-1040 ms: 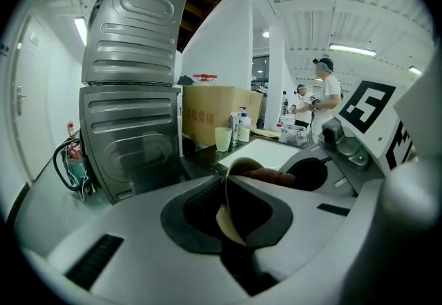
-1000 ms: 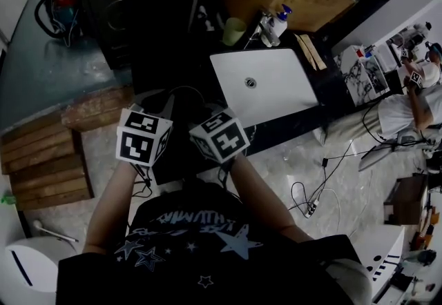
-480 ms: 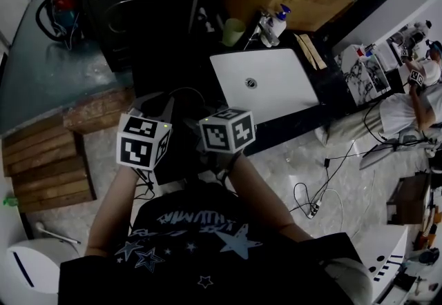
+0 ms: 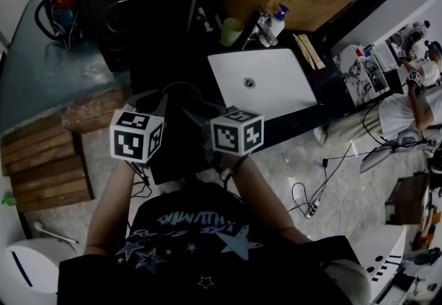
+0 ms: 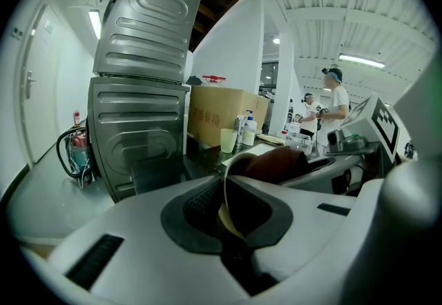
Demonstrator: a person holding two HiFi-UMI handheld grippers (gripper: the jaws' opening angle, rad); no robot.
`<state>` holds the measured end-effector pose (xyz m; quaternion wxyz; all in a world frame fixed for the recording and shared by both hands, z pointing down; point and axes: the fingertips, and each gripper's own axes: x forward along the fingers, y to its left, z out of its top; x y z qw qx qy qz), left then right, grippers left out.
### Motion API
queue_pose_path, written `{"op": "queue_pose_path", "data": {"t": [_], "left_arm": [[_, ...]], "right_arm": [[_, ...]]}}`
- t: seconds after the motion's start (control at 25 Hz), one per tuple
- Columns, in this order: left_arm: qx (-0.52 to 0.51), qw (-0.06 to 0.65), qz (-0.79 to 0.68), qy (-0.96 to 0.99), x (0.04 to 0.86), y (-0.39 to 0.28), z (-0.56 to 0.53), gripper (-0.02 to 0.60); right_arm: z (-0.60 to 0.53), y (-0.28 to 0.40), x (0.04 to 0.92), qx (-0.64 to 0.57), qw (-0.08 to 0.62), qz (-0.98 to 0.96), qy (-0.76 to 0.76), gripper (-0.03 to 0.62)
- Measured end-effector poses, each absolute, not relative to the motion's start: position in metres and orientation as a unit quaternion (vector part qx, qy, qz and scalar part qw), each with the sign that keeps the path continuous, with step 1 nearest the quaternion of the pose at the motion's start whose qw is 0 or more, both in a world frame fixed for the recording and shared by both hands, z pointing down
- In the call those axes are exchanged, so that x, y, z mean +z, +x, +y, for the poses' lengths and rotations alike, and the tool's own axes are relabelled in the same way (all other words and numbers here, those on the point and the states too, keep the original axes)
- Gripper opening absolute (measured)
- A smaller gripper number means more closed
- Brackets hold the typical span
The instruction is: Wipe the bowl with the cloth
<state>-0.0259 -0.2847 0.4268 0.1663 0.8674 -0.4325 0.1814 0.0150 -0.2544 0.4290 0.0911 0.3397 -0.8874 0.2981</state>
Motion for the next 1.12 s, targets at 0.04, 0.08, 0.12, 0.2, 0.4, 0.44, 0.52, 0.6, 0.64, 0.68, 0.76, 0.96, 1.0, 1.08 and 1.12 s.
{"op": "queue_pose_path", "data": {"t": [0.04, 0.08, 0.12, 0.2, 0.4, 0.44, 0.52, 0.6, 0.64, 0.68, 0.76, 0.96, 1.0, 1.08, 1.12], "left_arm": [[0.18, 0.173, -0.434, 0.866, 0.429, -0.029, -0.287, 0.026], [0.178, 0.18, -0.435, 0.864, 0.431, -0.032, -0.29, 0.025], [0.177, 0.188, -0.436, 0.862, 0.434, -0.035, -0.292, 0.025], [0.176, 0.204, -0.438, 0.857, 0.439, -0.042, -0.298, 0.023], [0.14, 0.268, -0.44, 0.846, 0.442, -0.059, -0.312, 0.02], [0.129, 0.281, -0.439, 0.844, 0.441, -0.062, -0.314, 0.02], [0.109, 0.298, -0.437, 0.842, 0.437, -0.065, -0.317, 0.02], [0.087, 0.305, -0.435, 0.843, 0.428, -0.064, -0.32, 0.02], [0.078, 0.305, -0.433, 0.844, 0.423, -0.063, -0.32, 0.02], [0.072, 0.304, -0.431, 0.847, 0.417, -0.061, -0.321, 0.02], [0.066, 0.303, -0.423, 0.851, 0.41, -0.056, -0.321, 0.02], [0.09, 0.3, -0.403, 0.86, 0.411, -0.045, -0.317, 0.02], [0.1, 0.299, -0.395, 0.863, 0.413, -0.044, -0.315, 0.02], [0.128, 0.293, -0.373, 0.871, 0.419, -0.041, -0.309, 0.018], [0.145, 0.287, -0.36, 0.876, 0.422, -0.039, -0.306, 0.018]], "right_arm": [[-0.254, 0.02, 0.425, 0.294, 0.083, -0.888, 0.343, 0.058], [-0.253, 0.025, 0.42, 0.288, 0.074, -0.89, 0.346, 0.058], [-0.253, 0.031, 0.414, 0.278, 0.063, -0.892, 0.352, 0.058], [-0.254, 0.046, 0.402, 0.251, 0.046, -0.892, 0.372, 0.058], [-0.259, 0.089, 0.402, 0.201, 0.068, -0.879, 0.427, 0.058], [-0.258, 0.093, 0.407, 0.199, 0.077, -0.878, 0.428, 0.058], [-0.254, 0.092, 0.415, 0.185, 0.093, -0.884, 0.419, 0.058], [-0.247, 0.082, 0.415, 0.15, 0.103, -0.896, 0.405, 0.058], [-0.244, 0.075, 0.415, 0.13, 0.106, -0.902, 0.397, 0.058], [-0.242, 0.068, 0.414, 0.115, 0.109, -0.907, 0.391, 0.058], [-0.242, 0.057, 0.414, 0.101, 0.11, -0.912, 0.382, 0.058], [-0.252, 0.055, 0.42, 0.083, 0.131, -0.911, 0.383, 0.058], [-0.254, 0.057, 0.419, 0.073, 0.14, -0.91, 0.383, 0.058], [-0.259, 0.06, 0.418, 0.046, 0.157, -0.911, 0.379, 0.058], [-0.26, 0.061, 0.416, 0.029, 0.167, -0.912, 0.373, 0.058]]}}
